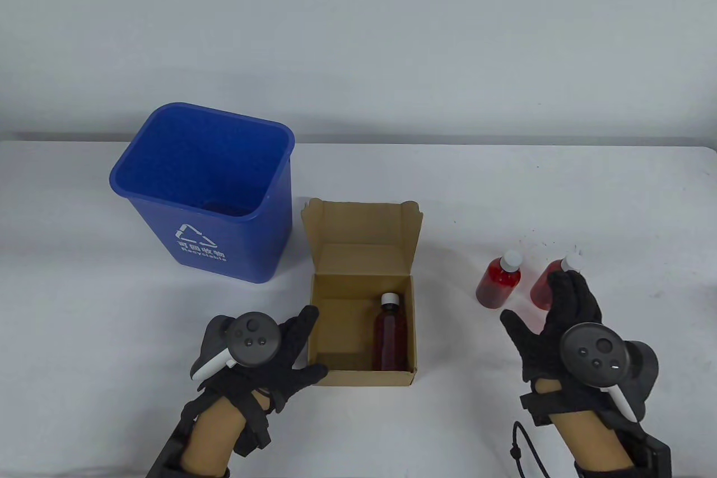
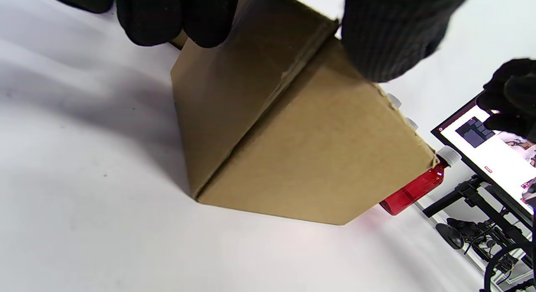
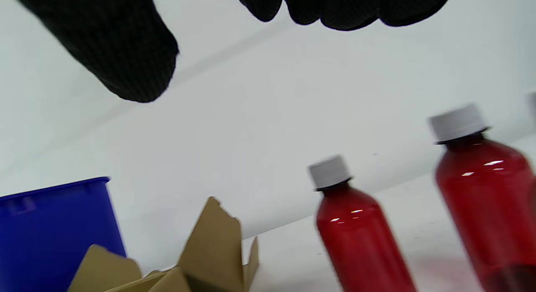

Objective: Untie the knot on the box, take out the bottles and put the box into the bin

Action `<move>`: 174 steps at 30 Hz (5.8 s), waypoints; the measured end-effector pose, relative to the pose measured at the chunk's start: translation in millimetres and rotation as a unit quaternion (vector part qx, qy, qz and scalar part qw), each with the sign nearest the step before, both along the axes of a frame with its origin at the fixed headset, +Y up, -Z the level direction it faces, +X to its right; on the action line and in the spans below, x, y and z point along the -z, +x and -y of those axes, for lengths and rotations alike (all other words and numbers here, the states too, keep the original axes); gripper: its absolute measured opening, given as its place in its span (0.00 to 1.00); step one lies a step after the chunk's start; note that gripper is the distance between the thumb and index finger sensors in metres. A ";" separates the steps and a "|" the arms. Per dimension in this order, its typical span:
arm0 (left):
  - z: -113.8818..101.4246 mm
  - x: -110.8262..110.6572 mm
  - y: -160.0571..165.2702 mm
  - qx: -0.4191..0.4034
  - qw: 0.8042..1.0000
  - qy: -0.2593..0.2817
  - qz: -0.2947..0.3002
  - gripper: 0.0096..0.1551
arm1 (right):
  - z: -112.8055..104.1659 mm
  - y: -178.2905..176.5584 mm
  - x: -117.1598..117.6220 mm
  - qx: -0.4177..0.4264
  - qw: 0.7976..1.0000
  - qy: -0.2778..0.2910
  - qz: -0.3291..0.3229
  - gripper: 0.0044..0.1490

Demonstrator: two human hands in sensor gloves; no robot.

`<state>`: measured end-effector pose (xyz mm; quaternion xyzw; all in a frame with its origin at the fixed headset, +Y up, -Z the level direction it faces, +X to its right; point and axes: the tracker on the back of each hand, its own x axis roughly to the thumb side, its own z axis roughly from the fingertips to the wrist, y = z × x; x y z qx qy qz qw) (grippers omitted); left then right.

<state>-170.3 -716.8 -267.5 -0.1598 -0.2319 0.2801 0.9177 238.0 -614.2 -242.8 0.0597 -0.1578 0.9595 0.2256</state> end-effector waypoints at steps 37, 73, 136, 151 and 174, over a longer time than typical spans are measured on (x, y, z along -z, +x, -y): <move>1.0 -0.7 2.4 0.010 1.000 0.002 0.009 0.59 | 91.5 -226.1 117.3 -0.298 0.805 -0.513 0.007 0.51; 0.9 -0.3 2.6 0.012 1.000 -0.001 0.009 0.59 | 114.0 -225.2 125.7 -0.128 0.822 -0.554 -0.033 0.57; 0.3 -1.4 1.5 0.008 1.000 -0.004 0.002 0.59 | 125.8 22.5 45.9 0.113 0.985 -0.102 0.076 0.59; -1.0 -1.6 1.1 0.013 1.000 -0.002 0.001 0.59 | 53.1 6.8 15.5 0.049 0.996 0.047 0.052 0.59; -3.5 -3.1 0.7 0.024 1.000 0.012 -0.005 0.56 | 29.9 -113.5 8.2 -0.008 0.987 0.057 -0.149 0.43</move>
